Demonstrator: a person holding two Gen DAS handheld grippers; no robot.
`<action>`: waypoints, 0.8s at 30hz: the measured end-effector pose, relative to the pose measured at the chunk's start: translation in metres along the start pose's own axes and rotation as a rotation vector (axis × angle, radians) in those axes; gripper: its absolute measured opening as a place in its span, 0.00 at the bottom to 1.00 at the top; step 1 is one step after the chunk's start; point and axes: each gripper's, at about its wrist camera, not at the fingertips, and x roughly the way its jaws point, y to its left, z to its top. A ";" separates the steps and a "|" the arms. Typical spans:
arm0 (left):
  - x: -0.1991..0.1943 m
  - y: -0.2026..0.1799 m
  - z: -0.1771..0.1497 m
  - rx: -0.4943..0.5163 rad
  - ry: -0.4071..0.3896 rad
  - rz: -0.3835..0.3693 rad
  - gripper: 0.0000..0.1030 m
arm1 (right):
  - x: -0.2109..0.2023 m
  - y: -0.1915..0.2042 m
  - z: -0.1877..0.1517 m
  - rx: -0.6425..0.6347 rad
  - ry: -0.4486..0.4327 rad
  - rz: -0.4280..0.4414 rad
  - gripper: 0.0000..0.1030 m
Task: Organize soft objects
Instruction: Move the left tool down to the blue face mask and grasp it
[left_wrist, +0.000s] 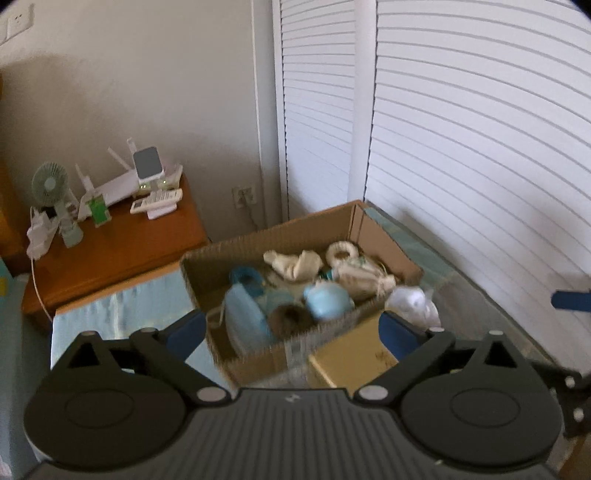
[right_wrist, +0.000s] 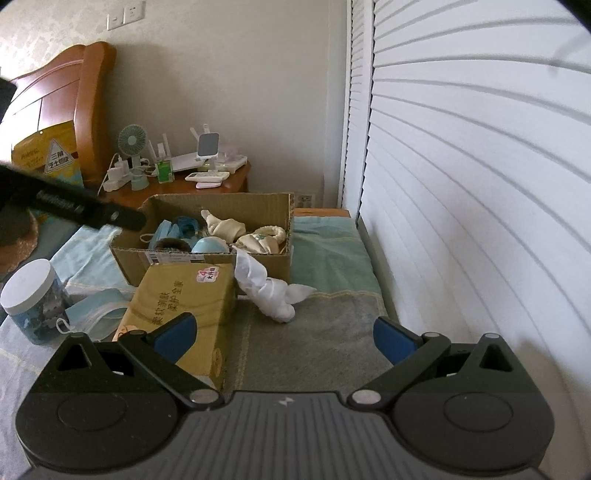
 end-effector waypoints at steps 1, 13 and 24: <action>-0.004 0.001 -0.005 -0.001 -0.001 -0.004 0.97 | -0.001 0.001 0.000 -0.001 -0.002 0.002 1.00; -0.013 0.011 -0.037 -0.018 0.066 -0.047 0.97 | -0.016 0.018 0.002 -0.041 -0.024 0.009 1.00; -0.003 0.017 -0.045 -0.011 0.124 -0.048 0.97 | -0.019 0.020 0.002 -0.047 -0.024 0.002 1.00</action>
